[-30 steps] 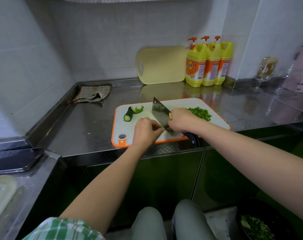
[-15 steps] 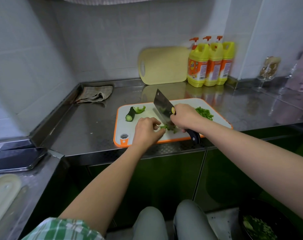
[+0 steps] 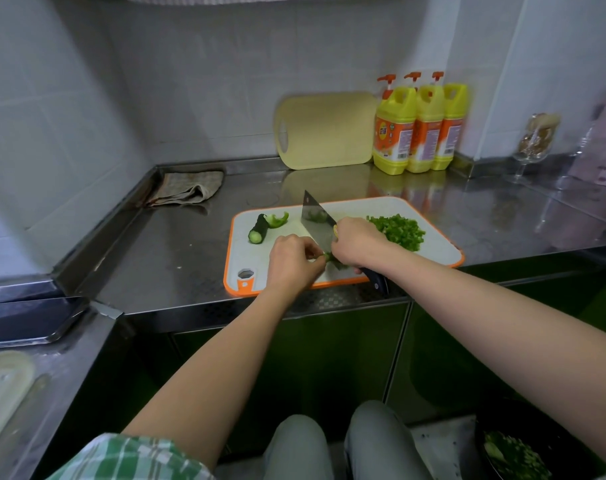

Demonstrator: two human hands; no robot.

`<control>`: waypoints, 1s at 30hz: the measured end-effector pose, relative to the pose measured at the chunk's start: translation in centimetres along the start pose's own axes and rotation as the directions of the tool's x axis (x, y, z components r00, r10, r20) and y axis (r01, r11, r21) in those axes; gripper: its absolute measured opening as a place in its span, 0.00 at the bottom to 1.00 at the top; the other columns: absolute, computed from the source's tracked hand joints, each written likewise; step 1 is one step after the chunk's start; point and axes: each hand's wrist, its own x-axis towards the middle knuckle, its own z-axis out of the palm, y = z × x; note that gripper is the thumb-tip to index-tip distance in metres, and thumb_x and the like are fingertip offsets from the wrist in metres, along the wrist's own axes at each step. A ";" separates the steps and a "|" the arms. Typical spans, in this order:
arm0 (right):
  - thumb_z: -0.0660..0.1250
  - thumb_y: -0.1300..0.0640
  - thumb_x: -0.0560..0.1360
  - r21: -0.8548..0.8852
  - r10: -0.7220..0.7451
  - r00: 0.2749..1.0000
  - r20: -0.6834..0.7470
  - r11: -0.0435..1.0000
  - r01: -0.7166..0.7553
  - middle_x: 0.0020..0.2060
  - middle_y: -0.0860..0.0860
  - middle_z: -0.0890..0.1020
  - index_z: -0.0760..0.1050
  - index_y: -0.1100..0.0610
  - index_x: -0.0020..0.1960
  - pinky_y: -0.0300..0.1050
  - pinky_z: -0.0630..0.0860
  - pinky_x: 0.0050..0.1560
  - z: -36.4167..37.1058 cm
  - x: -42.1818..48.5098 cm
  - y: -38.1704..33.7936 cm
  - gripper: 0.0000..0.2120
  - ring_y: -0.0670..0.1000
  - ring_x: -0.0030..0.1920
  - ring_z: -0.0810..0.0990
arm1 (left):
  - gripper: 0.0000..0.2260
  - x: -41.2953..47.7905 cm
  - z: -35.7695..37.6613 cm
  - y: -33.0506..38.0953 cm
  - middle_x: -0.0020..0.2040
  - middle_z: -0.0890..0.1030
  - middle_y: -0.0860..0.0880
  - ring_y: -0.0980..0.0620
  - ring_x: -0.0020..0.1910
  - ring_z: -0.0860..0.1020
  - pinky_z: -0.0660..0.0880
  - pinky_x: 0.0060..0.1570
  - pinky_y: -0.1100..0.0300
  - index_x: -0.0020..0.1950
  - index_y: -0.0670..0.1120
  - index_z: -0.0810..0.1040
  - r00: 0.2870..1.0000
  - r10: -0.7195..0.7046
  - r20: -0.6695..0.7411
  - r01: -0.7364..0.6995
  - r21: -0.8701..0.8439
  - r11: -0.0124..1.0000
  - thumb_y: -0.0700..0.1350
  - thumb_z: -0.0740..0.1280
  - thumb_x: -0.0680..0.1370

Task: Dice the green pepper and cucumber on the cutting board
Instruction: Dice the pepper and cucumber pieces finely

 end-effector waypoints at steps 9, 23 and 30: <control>0.57 0.62 0.78 0.116 -0.039 0.999 -0.017 0.992 0.041 0.32 0.56 0.76 0.71 0.61 0.45 0.38 0.70 0.23 -0.9 -0.3 1.1 0.06 0.52 0.22 0.77 | 0.04 0.1 0.0 -0.3 0.41 0.83 0.52 0.51 0.46 0.77 0.74 0.43 0.58 0.41 0.48 0.84 1.000 -0.010 0.008 0.011 -0.040 0.999 0.47 0.72 0.73; 0.60 0.63 0.77 -0.028 -0.023 0.999 0.040 0.999 0.024 0.31 0.57 0.77 0.70 0.62 0.40 0.40 0.69 0.24 -0.3 -0.2 0.0 0.07 0.51 0.23 0.75 | 0.07 0.3 0.1 -0.5 0.37 0.83 0.50 0.48 0.43 0.78 0.74 0.41 0.56 0.39 0.47 0.86 0.999 -0.012 0.043 0.014 -0.041 0.999 0.45 0.70 0.74; 0.58 0.60 0.80 0.114 -0.005 0.999 -0.053 0.993 0.011 0.35 0.55 0.77 0.70 0.61 0.46 0.41 0.73 0.26 0.4 0.5 0.6 0.06 0.52 0.24 0.77 | 0.05 0.5 0.2 -0.6 0.40 0.84 0.52 0.50 0.45 0.78 0.77 0.45 0.54 0.40 0.47 0.85 0.999 -0.024 0.033 0.025 -0.040 0.999 0.45 0.71 0.74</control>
